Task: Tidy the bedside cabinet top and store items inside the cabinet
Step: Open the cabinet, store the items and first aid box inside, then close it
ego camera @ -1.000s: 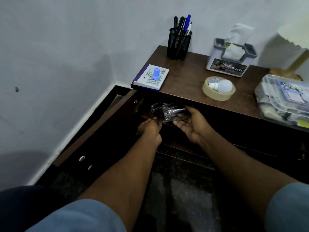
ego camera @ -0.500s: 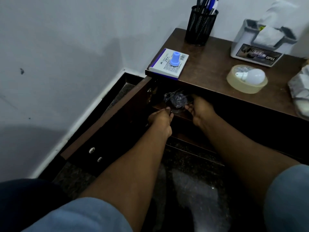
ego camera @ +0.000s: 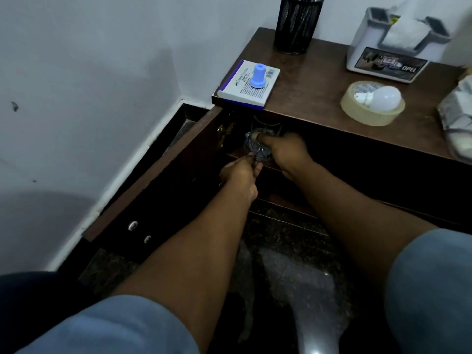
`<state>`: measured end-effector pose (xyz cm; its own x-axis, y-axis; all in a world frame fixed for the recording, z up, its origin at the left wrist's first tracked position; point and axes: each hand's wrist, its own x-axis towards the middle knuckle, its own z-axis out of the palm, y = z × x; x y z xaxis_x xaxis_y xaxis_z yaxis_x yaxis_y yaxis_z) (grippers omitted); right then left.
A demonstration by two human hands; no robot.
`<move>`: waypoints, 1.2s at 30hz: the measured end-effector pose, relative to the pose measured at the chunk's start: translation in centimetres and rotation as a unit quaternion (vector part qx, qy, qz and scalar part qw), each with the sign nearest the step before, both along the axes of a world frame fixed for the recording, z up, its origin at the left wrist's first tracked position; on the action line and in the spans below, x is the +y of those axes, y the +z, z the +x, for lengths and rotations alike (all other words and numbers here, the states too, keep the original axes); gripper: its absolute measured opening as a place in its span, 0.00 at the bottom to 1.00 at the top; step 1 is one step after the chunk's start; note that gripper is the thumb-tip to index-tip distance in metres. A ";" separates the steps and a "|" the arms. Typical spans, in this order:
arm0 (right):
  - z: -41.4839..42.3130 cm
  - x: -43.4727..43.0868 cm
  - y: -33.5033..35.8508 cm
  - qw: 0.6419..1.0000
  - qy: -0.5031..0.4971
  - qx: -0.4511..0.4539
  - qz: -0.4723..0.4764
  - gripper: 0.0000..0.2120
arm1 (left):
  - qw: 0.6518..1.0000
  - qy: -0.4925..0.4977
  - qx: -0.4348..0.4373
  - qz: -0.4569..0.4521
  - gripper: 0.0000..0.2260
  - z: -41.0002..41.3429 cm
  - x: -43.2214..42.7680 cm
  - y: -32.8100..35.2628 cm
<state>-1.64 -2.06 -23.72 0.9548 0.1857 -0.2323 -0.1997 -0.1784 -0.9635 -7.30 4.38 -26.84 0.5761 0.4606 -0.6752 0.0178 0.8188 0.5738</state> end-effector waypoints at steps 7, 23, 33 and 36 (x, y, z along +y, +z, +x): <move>0.5 -0.5 0.4 0.998 0.044 0.008 -0.045 0.09 | 0.999 0.027 0.017 -0.030 0.03 0.4 -0.4 0.0; 0.6 -1.5 0.3 0.994 -0.010 0.109 -0.022 0.12 | 0.993 -0.013 0.049 0.103 0.07 2.8 0.2 0.4; -2.8 -3.8 3.2 0.987 0.114 0.042 -0.105 0.10 | 0.965 -0.057 0.086 0.242 0.10 -0.5 -2.8 2.7; -4.2 -4.6 5.9 0.995 0.069 0.028 -0.068 0.09 | 0.894 -0.054 0.055 0.441 0.11 -3.4 -3.5 6.2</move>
